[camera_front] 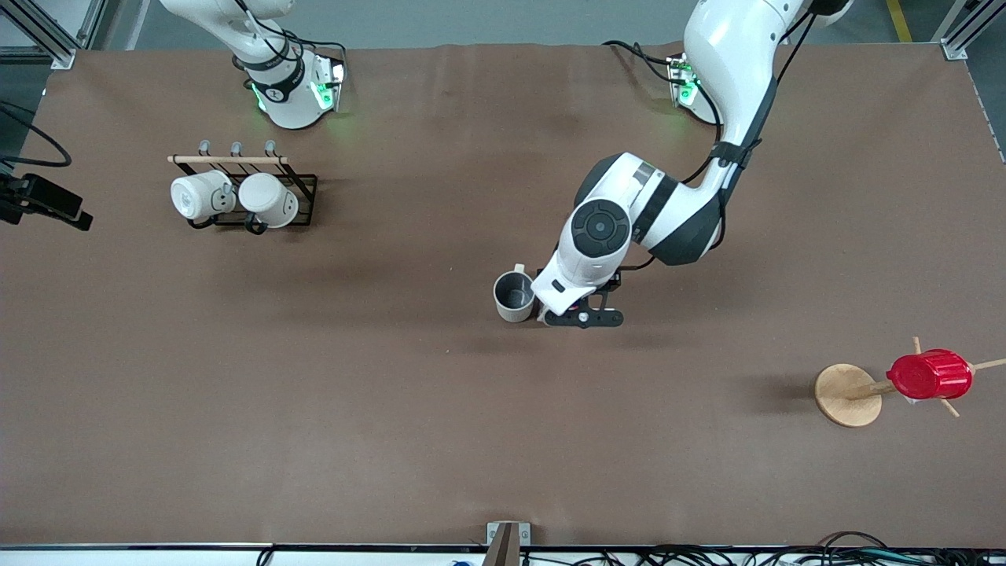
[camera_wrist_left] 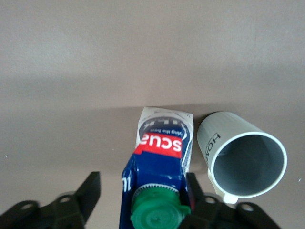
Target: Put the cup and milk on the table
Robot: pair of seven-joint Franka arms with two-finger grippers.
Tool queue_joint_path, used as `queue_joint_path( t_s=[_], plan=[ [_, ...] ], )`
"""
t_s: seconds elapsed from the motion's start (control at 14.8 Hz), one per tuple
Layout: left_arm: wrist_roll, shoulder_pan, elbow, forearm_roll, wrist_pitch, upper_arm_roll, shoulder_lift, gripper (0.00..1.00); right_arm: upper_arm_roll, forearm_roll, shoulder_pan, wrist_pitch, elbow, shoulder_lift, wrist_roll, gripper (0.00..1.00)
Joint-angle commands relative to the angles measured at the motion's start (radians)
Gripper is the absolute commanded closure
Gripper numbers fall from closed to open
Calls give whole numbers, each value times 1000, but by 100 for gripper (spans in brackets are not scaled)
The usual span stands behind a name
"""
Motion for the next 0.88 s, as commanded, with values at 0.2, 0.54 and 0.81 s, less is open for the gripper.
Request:
queue_joint_path(
  t_s=[0.2,0.54,0.81],
  plan=[
    [11,68,4,7,-25,4,-113,0,-1,17,2,0,-30,-28,-10,0],
    [107,212,-86,-5,-86,-1,-291,0,-1,17,2,0,-30,-28,-10,0],
    [255,331,-186,-29,-98,-1,-443,0,-3,17,2,-1,-32,-28,-10,0]
  ],
)
